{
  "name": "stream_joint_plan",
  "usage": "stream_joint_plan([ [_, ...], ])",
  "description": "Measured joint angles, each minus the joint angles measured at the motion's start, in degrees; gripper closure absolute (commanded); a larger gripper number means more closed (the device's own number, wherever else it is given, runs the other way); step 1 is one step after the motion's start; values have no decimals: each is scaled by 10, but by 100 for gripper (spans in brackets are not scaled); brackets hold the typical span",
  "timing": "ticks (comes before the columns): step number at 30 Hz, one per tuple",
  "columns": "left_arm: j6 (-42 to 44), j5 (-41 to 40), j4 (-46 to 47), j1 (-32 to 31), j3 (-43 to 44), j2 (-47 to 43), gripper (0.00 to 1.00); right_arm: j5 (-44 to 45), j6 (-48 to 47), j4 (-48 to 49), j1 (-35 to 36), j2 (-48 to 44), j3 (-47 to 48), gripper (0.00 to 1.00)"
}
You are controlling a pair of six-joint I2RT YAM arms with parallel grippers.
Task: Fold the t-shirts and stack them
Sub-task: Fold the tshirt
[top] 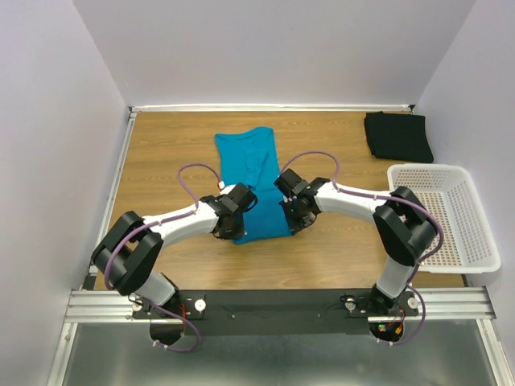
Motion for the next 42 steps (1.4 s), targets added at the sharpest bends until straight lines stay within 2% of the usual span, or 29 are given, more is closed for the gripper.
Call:
stream_joint_plan([
  [4, 27, 46, -28, -8, -28, -35, 100, -40, -11, -63, 0, -16, -18, 99],
  [10, 42, 143, -82, -89, -56, -95, 100, -118, -25, -197, 5, -55, -43, 99],
  [13, 47, 192, -103, -125, -58, -140, 100, -145, -32, -254, 5, -85, -42, 99],
  [16, 61, 211, -123, -130, -49, -171, 100, -153, -37, -306, 4, -94, -7, 99],
  [18, 78, 212, -144, -111, -29, -167, 100, -147, -40, -335, 2, -84, 50, 99],
  [22, 120, 202, -170, -14, 34, -148, 100, -120, -57, -356, -32, -53, 206, 99],
  [25, 148, 183, -171, 58, 87, -134, 100, -104, -69, -360, -72, -20, 292, 99],
  [28, 174, 168, -162, 101, 137, -112, 100, -100, -79, -360, -99, 22, 361, 100],
  [35, 207, 161, -135, 149, 191, -52, 100, -95, -103, -356, -113, 103, 489, 99],
  [42, 226, 142, -92, 178, 224, 11, 100, -97, -116, -331, -139, 146, 523, 99],
])
